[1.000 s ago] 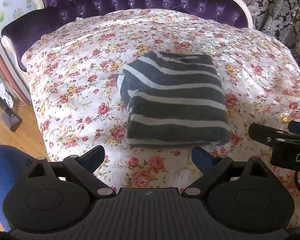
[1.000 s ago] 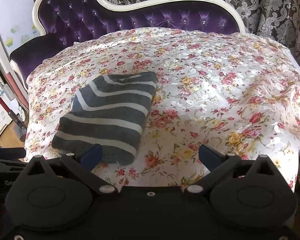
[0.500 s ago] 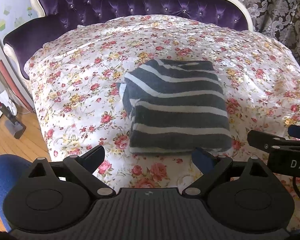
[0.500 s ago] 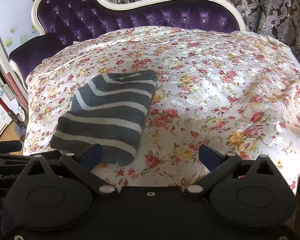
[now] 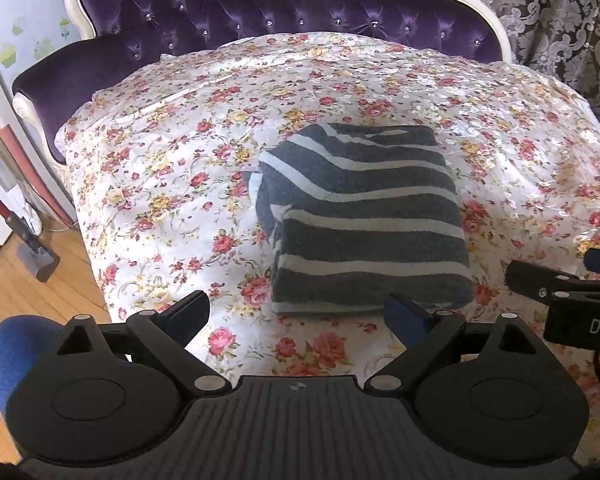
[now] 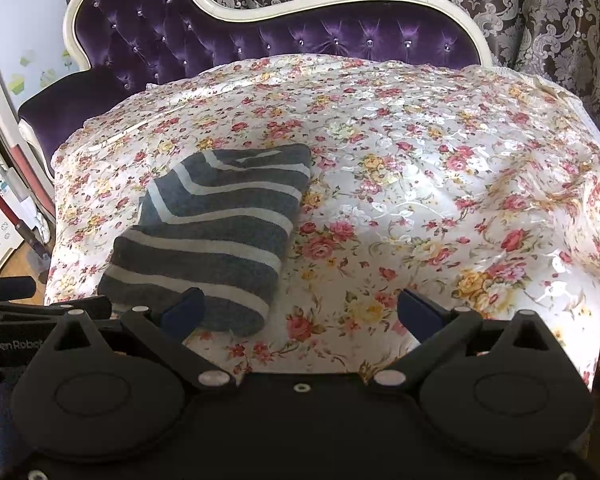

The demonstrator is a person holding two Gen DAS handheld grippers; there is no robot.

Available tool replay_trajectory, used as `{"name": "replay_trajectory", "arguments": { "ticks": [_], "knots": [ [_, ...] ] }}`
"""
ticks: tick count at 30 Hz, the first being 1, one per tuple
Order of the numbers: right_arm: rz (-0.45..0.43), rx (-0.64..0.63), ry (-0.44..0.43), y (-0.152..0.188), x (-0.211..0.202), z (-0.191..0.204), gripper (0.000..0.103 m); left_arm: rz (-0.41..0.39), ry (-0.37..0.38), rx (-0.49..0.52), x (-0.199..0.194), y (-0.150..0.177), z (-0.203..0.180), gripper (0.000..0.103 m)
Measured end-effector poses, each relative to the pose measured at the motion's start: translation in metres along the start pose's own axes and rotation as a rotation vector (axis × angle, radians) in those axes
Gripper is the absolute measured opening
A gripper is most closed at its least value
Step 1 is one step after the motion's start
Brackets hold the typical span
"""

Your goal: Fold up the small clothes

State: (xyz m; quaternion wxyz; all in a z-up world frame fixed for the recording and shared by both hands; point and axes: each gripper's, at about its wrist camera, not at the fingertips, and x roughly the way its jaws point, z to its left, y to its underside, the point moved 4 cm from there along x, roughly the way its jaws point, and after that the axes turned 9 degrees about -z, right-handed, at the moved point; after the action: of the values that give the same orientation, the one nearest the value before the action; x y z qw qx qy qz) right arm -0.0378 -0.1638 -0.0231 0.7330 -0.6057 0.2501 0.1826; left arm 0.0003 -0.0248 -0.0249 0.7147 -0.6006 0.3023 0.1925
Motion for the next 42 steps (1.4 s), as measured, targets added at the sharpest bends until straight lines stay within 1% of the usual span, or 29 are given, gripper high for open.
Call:
{"name": "replay_trajectory", "arguments": {
  "ticks": [5,11,17,27,42],
  "knots": [
    [0.010,-0.004,-0.007,-0.002,0.004,0.002,0.102,0.002,-0.011,-0.012,0.001,-0.001,0.004,0.095],
    [0.007,-0.011,-0.011,-0.004,0.005,0.006,0.102,0.006,-0.006,-0.028,0.005,-0.001,0.008,0.095],
    [0.000,-0.017,-0.002,-0.005,0.002,0.007,0.102,0.014,0.011,-0.030,0.008,0.000,0.004,0.095],
    [0.018,-0.002,0.013,-0.002,0.005,0.004,0.102,0.038,0.036,-0.030,0.016,0.004,0.001,0.095],
    [0.023,-0.017,0.011,-0.005,0.008,0.008,0.102,0.033,0.045,-0.036,0.017,0.002,0.002,0.095]
  ]
}}
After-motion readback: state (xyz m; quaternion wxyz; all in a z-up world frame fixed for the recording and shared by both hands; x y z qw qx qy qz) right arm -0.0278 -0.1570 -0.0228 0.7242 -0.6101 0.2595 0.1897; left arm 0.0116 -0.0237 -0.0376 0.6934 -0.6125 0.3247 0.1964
